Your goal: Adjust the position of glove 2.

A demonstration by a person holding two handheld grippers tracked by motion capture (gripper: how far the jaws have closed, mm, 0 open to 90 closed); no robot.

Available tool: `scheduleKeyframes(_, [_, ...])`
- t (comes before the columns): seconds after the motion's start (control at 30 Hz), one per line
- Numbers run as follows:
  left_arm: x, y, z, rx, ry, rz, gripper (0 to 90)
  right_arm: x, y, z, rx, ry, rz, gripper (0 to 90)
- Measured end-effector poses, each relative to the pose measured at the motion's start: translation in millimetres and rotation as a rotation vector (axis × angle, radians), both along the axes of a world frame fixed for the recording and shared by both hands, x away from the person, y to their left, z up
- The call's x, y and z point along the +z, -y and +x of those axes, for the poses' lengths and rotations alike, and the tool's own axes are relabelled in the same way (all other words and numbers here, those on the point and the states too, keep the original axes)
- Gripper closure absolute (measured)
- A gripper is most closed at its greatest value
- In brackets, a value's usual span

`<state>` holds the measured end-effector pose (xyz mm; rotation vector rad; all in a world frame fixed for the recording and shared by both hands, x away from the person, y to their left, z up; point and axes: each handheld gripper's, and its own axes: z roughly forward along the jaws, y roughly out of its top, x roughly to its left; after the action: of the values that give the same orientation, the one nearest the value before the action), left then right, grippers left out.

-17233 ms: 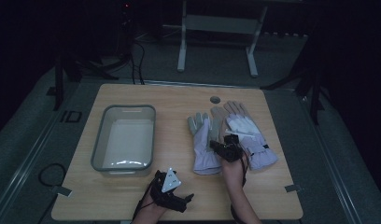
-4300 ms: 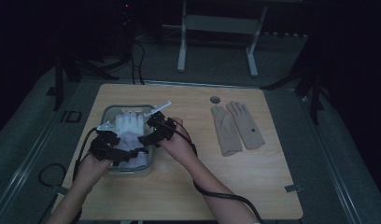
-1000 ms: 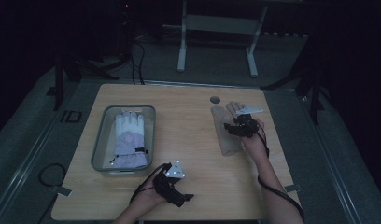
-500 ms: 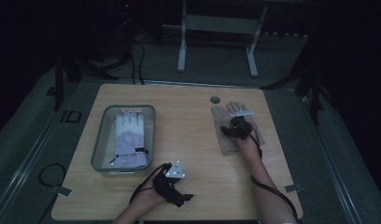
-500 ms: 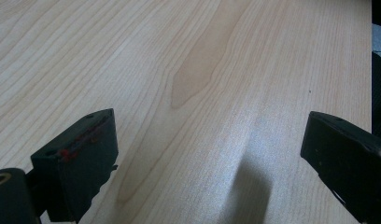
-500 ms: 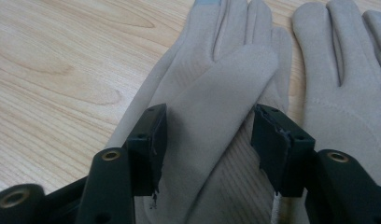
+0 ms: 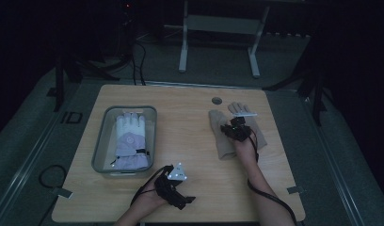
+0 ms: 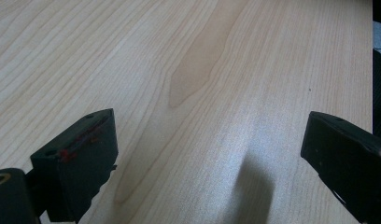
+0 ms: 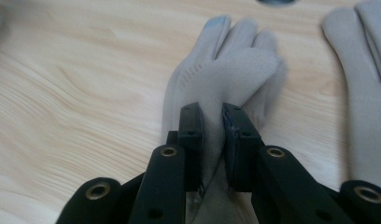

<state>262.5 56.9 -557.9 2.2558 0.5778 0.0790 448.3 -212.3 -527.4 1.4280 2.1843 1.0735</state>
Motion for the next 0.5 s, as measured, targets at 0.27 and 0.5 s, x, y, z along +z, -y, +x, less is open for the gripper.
scheduleKeyframes(0.27, [0.1, 0.6, -0.9, -0.002, 0.003, -0.002, 3.9, 26.1, -24.2, -28.7, -0.081, 0.010, 0.081, 79.3])
scheduleKeyframes(0.5, [-0.2, 1.3, -1.6, 0.008, 0.011, 0.003, 3.9, 42.8, -38.2, -59.1, -0.116, 0.051, 0.119, 79.2])
